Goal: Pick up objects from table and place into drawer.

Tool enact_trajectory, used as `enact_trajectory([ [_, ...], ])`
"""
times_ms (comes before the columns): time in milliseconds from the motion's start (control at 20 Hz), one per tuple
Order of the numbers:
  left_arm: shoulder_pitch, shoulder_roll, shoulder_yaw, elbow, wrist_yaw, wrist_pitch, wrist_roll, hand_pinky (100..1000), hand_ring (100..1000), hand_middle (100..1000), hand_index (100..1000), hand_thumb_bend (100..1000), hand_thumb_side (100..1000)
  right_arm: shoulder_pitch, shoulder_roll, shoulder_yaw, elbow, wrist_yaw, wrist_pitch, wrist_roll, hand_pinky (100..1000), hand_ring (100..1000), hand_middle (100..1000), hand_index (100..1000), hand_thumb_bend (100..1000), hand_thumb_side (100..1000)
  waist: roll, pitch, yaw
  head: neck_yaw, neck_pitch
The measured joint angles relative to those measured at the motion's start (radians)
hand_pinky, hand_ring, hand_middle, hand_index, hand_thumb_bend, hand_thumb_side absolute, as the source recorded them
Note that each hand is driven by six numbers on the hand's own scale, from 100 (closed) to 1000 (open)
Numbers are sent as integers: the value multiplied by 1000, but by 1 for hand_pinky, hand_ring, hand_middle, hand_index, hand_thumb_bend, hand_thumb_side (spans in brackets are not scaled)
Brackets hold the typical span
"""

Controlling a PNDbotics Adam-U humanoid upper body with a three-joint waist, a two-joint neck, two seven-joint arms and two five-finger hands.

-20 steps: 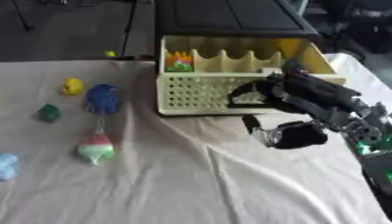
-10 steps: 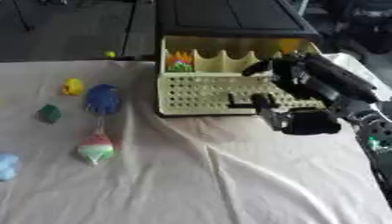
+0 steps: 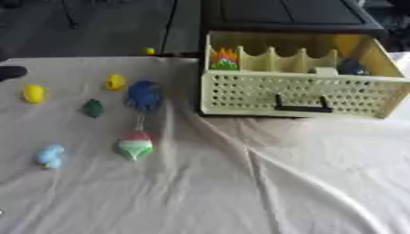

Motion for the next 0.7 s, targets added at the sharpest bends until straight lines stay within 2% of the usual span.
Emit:
enact_trajectory([
  [50, 0, 2, 0, 0, -2, -1, 1, 701, 758, 696, 920, 100, 861, 2, -8, -17, 0, -36, -22, -30, 100, 100, 100, 754, 100, 513, 3, 0, -2, 4, 1],
  [100, 1, 6, 0, 0, -4, -2, 3, 701, 758, 697, 920, 100, 861, 7, -14, -33, 0, -63, -49, -66, 100, 100, 100, 753, 100, 519, 6, 0, -4, 7, 2],
  [150, 1, 8, 1, 0, -6, -2, 5, 702, 760, 701, 922, 100, 861, 13, -19, -47, 0, -83, -80, -104, 100, 152, 145, 758, 100, 574, 10, 0, -7, 10, 4],
  [200, 1, 11, 1, 0, -8, -2, 7, 702, 760, 701, 923, 100, 860, 22, -22, -60, 0, -95, -117, -144, 105, 168, 160, 763, 100, 591, 12, 0, -10, 14, 7],
  [250, 1, 16, 2, 0, -11, -1, 11, 703, 766, 714, 929, 100, 870, 32, -24, -68, 0, -99, -155, -183, 210, 264, 255, 794, 100, 676, 14, 0, -11, 16, 10],
  [300, 1, 22, 4, 0, -15, 0, 15, 705, 771, 724, 934, 100, 848, 43, -24, -74, 0, -99, -198, -220, 275, 319, 308, 800, 100, 714, 15, 0, -12, 19, 11],
  [400, 1, 42, 7, 0, -28, 5, 25, 710, 782, 741, 944, 100, 839, 73, -23, -75, 0, -82, -293, -283, 358, 389, 380, 824, 100, 749, 19, 0, -14, 22, 18],
  [450, 1, 54, 8, 0, -39, 8, 29, 718, 798, 763, 962, 100, 823, 87, -20, -74, 0, -69, -341, -307, 427, 445, 441, 838, 100, 769, 22, 0, -14, 23, 20],
  [600, 2, 113, 16, 0, -106, 30, 42, 732, 821, 789, 983, 100, 802, 131, -4, -57, 0, -17, -463, -355, 423, 447, 447, 830, 100, 761, 29, 0, -20, 26, 32],
  [700, 2, 171, 22, 0, -171, 50, 51, 739, 828, 800, 982, 100, 709, 155, 8, -43, 0, 4, -520, -379, 418, 434, 436, 814, 100, 745, 32, 0, -25, 29, 38],
])
